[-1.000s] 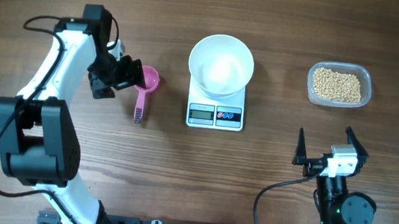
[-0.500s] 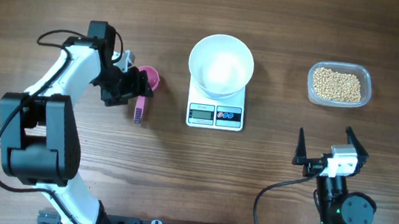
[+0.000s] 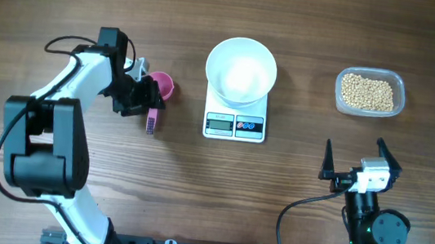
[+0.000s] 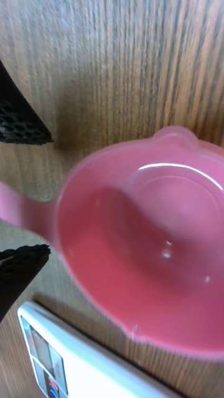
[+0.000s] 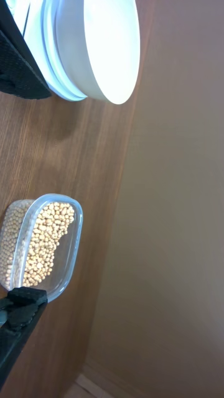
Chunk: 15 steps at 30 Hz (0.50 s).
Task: Scoop item into bowl and weigh 150g on scale
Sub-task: 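Lower the left gripper and close it on the pink scoop handle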
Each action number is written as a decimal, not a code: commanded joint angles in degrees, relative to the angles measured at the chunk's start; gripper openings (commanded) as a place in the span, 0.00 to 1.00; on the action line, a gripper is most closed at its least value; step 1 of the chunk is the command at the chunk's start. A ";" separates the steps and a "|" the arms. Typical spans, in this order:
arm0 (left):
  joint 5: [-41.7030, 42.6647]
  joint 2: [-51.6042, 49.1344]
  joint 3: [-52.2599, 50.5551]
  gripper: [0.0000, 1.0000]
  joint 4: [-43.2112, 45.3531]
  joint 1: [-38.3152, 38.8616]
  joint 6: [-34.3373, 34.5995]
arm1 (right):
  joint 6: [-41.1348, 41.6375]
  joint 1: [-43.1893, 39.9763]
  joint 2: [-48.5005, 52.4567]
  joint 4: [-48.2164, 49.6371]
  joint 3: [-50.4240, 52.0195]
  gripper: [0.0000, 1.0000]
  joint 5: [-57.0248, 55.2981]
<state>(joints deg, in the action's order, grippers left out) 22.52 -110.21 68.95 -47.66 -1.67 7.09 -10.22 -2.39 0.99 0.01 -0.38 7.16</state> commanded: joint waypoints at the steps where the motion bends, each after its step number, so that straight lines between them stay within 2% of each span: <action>1: 3.06 -2.86 -0.44 0.52 0.44 -0.09 -1.01 | -0.17 0.28 -0.57 0.31 0.07 1.00 -0.79; 4: 3.67 -3.23 -0.44 0.44 0.79 -0.09 -2.05 | -0.17 0.28 -0.57 0.28 0.07 1.00 -0.79; 9: 3.85 -3.23 -0.44 0.43 0.81 -0.09 -2.40 | -0.20 0.28 -0.57 0.31 0.07 1.00 -0.79; 15: 3.85 -3.23 -0.44 0.34 1.33 -0.09 -2.36 | -0.15 0.31 -0.57 0.28 0.07 0.99 -0.79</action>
<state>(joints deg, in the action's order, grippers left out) 25.43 -112.40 68.95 -46.76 -1.67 6.02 -10.22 -2.39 0.99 0.01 -0.38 7.16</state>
